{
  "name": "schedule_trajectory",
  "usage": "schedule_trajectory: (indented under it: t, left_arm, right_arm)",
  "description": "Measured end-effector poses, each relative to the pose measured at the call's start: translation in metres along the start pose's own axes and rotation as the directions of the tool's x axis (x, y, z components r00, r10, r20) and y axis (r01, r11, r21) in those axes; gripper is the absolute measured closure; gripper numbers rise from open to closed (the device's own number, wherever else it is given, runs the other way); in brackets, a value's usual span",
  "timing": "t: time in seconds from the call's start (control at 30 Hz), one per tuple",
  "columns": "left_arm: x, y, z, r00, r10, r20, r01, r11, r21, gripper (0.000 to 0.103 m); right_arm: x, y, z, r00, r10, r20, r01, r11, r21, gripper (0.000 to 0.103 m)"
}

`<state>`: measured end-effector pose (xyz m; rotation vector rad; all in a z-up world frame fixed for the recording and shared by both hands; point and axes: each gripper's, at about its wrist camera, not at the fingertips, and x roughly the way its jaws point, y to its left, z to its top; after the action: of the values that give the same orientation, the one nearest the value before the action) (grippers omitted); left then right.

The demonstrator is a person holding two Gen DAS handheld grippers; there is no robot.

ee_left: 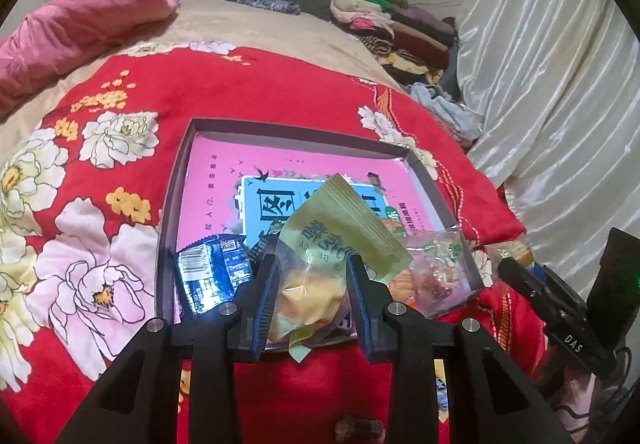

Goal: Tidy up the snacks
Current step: 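Carry the green bag and cake packet over the tray with both grippers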

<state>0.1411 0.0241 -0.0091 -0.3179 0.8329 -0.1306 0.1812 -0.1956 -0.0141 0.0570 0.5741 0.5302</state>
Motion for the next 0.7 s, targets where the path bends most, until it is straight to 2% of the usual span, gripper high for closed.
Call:
schedule_trajectory:
  t: [0.17, 0.27, 0.7]
  left_arm:
    - [0.005, 0.003, 0.0, 1.0, 0.006, -0.003, -0.006, 1.0, -0.008, 0.068]
    - [0.005, 0.003, 0.001, 1.0, 0.006, 0.0, -0.006, 1.0, -0.01, 0.084]
    - [0.022, 0.005, -0.005, 0.999, 0.022, -0.036, -0.022, 1.0, 0.001, 0.084]
  right_arm:
    - [0.001, -0.002, 0.001, 1.0, -0.009, 0.003, 0.009, 1.0, 0.004, 0.061]
    - [0.001, -0.003, 0.002, 1.0, -0.015, 0.006, 0.015, 1.0, 0.005, 0.061]
    - [0.013, -0.003, -0.001, 0.999, -0.016, -0.046, 0.017, 1.0, 0.003, 0.061]
